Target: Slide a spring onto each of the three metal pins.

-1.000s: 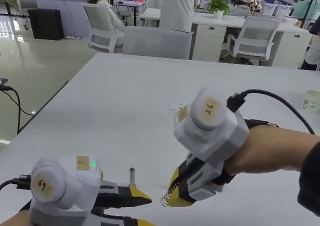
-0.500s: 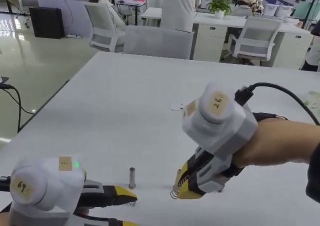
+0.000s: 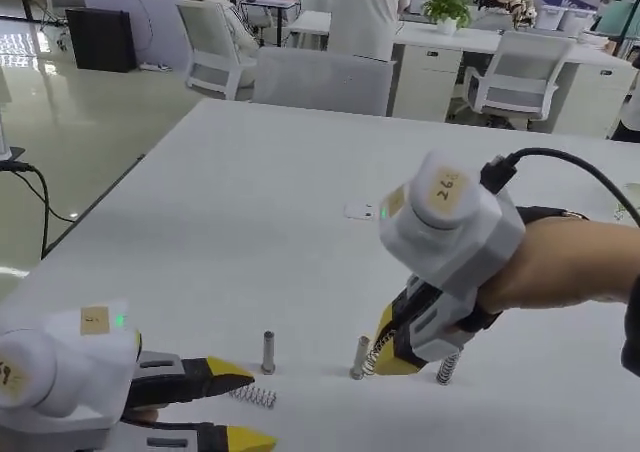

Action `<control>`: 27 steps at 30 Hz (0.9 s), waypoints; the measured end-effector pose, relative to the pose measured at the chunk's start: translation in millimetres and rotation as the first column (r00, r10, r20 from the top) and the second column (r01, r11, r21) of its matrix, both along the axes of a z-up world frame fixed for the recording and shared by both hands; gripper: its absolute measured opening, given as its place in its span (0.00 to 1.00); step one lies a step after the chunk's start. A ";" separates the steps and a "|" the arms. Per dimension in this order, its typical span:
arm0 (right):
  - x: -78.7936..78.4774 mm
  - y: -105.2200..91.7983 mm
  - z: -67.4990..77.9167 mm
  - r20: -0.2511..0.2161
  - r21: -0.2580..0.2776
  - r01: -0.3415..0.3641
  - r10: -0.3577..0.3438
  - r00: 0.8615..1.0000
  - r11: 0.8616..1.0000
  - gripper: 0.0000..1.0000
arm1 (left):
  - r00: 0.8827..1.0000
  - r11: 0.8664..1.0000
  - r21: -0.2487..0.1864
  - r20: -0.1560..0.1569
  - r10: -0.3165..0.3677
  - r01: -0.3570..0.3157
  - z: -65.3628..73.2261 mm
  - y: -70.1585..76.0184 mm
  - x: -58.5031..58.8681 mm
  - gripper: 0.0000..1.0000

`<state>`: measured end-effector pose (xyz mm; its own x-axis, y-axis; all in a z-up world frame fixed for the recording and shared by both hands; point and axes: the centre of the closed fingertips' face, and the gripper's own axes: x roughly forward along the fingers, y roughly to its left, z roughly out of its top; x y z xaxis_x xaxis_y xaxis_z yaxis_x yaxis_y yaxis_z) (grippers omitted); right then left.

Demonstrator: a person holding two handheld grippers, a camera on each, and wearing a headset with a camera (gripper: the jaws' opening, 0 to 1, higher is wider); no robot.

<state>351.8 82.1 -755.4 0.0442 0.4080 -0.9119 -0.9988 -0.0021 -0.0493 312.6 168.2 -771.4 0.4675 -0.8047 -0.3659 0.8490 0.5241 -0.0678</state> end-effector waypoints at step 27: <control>55.1 -3.5 -19.2 0.080 -0.111 0.006 0.003 0.997 0.994 0.08 | 0.995 0.996 0.007 -0.013 0.094 -0.094 -13.2 13.5 1.8 0.33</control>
